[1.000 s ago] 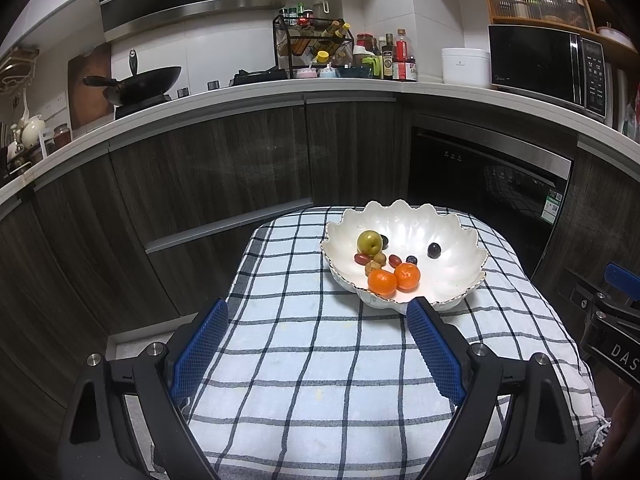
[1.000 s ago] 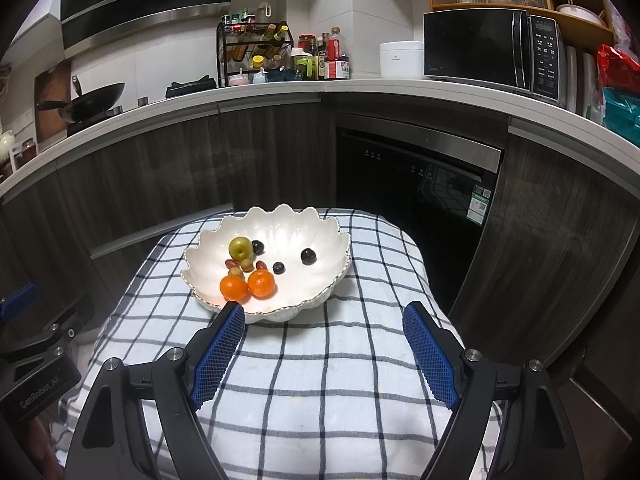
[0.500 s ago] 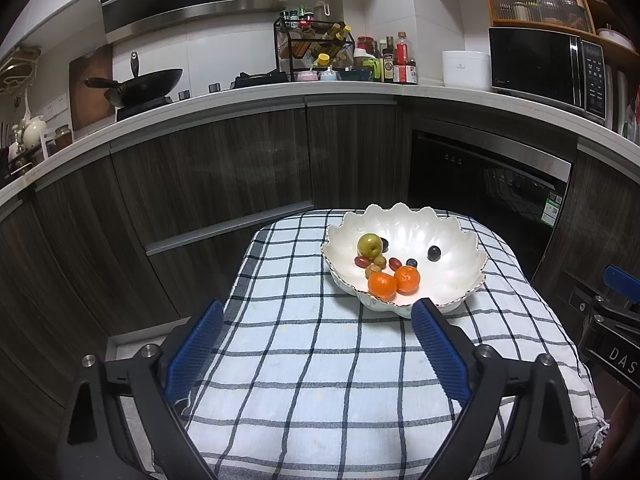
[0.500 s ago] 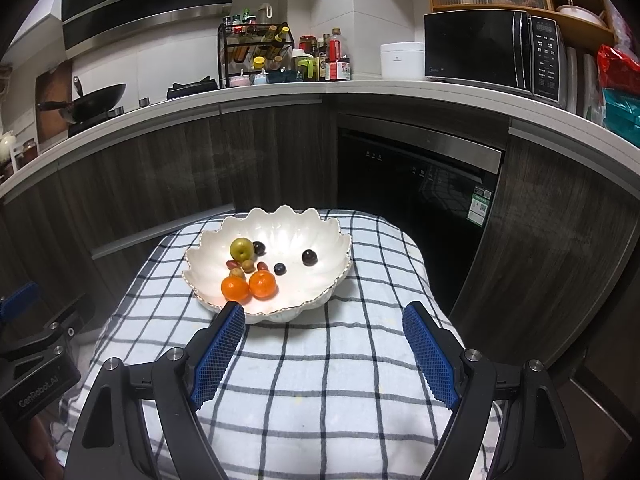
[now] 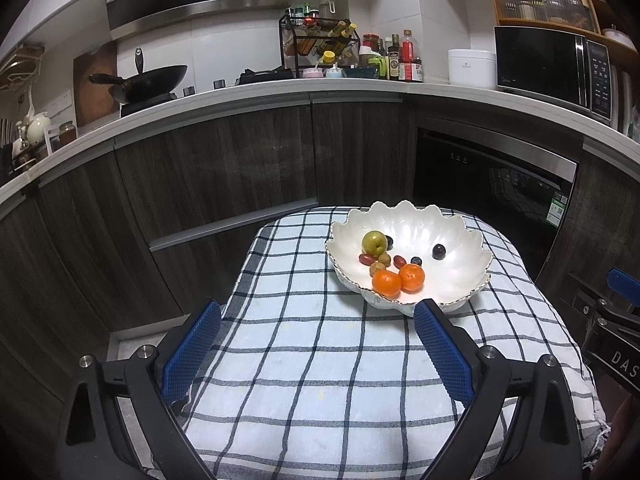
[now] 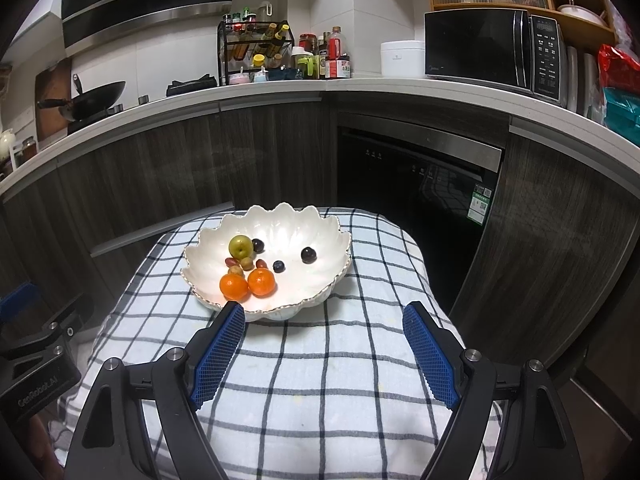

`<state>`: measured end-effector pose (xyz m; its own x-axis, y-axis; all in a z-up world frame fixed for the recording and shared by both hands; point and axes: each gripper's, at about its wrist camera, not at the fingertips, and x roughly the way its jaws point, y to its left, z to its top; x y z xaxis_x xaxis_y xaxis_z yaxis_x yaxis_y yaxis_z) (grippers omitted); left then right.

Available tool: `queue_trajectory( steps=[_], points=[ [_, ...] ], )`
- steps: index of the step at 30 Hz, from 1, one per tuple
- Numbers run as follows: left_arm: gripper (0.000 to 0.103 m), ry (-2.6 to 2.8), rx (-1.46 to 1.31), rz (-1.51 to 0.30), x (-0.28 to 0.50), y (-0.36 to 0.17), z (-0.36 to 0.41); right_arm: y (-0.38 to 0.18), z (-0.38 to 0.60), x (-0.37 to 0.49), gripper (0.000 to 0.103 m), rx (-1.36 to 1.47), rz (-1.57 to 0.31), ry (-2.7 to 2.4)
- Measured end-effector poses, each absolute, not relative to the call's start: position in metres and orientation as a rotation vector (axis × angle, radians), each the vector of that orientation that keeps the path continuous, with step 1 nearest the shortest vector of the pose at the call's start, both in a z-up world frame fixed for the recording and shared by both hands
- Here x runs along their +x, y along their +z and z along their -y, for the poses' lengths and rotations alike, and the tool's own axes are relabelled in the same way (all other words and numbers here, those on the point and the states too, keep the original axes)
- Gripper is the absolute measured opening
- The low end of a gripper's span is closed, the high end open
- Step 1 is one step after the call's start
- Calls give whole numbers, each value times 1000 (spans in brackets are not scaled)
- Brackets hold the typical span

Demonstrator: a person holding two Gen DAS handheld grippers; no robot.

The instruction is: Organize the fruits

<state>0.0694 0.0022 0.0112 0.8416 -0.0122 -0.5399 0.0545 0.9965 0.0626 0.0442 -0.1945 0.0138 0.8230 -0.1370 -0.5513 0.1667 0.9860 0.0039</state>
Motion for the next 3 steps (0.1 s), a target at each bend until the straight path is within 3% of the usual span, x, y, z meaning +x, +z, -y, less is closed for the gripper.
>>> queue_trajectory(
  steps=[3],
  points=[
    [101,-44,76,-580,72,8,-2,12,196,45,82,54,-585,-165]
  ],
)
